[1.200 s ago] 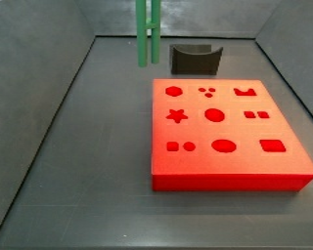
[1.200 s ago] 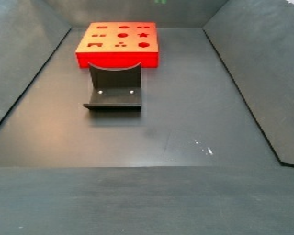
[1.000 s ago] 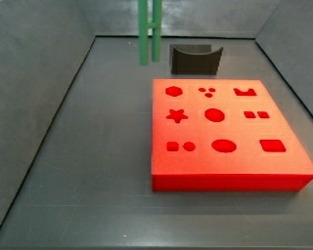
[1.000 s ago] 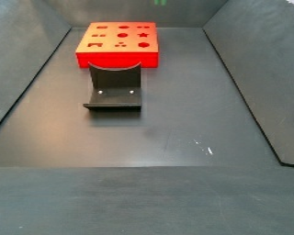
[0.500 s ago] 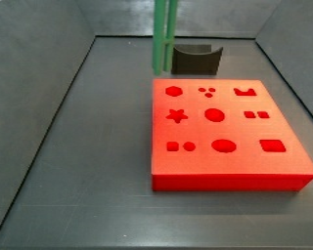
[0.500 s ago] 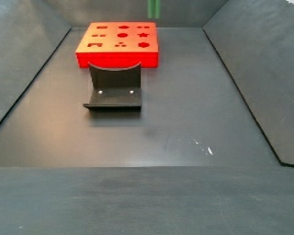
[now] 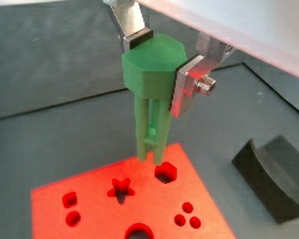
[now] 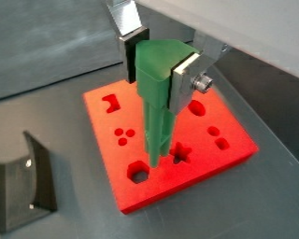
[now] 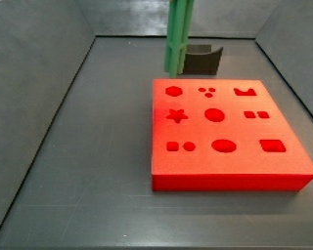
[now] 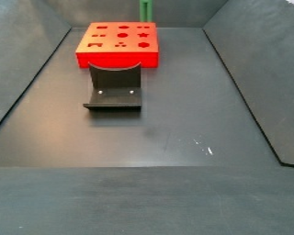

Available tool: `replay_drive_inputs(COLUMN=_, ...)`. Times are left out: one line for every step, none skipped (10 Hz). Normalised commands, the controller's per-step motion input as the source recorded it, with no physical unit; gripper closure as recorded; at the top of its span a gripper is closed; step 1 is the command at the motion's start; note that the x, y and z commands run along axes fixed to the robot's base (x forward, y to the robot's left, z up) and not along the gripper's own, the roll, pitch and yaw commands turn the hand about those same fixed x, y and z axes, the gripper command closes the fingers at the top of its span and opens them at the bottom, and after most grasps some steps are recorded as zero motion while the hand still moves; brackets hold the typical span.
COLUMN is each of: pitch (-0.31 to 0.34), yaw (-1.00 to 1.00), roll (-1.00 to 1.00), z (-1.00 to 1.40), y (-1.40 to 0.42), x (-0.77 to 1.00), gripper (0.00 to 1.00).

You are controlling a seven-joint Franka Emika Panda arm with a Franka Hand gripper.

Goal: Insert the 3 prong object.

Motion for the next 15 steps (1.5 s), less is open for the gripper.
replay_drive_inputs(pitch=-0.043, yaw=0.42, roll=-0.10, z=-0.31, y=0.05, x=0.65, gripper=1.00)
replay_drive_inputs(pitch=-0.177, yaw=0.19, roll=-0.33, z=-0.29, y=0.29, x=0.53, gripper=1.00)
replay_drive_inputs(pitch=-0.201, yaw=0.09, roll=-0.33, z=-0.31, y=0.17, x=0.62, gripper=1.00)
replay_drive_inputs(pitch=-0.150, yaw=0.03, roll=-0.13, z=-0.11, y=0.00, x=0.77, gripper=1.00)
replay_drive_inputs(pitch=-0.124, yaw=0.02, roll=0.00, z=0.00, y=-0.08, x=0.81, gripper=1.00)
replay_drive_inputs(pitch=-0.144, yaw=0.02, roll=0.08, z=0.00, y=-0.19, x=0.75, gripper=1.00)
replay_drive_inputs(pitch=-0.159, yaw=0.07, roll=0.01, z=0.11, y=0.00, x=0.76, gripper=1.00)
replay_drive_inputs(pitch=-0.134, yaw=0.09, roll=0.02, z=0.00, y=0.00, x=0.83, gripper=1.00)
replay_drive_inputs(pitch=-0.136, yaw=0.14, roll=0.00, z=0.00, y=0.03, x=0.80, gripper=1.00)
replay_drive_inputs(pitch=-0.099, yaw=0.29, roll=0.00, z=0.00, y=0.05, x=0.73, gripper=1.00)
replay_drive_inputs(pitch=-0.071, yaw=0.37, roll=0.00, z=0.02, y=0.10, x=0.69, gripper=1.00)
replay_drive_inputs(pitch=-0.059, yaw=0.39, roll=0.09, z=0.00, y=0.22, x=0.57, gripper=1.00)
replay_drive_inputs(pitch=-0.047, yaw=0.46, roll=0.24, z=-0.03, y=0.24, x=0.25, gripper=1.00)
replay_drive_inputs(pitch=0.000, yaw=0.52, roll=0.27, z=-0.27, y=0.23, x=0.16, gripper=1.00)
replay_drive_inputs(pitch=0.000, yaw=-0.15, roll=0.18, z=-0.47, y=0.05, x=0.00, gripper=1.00)
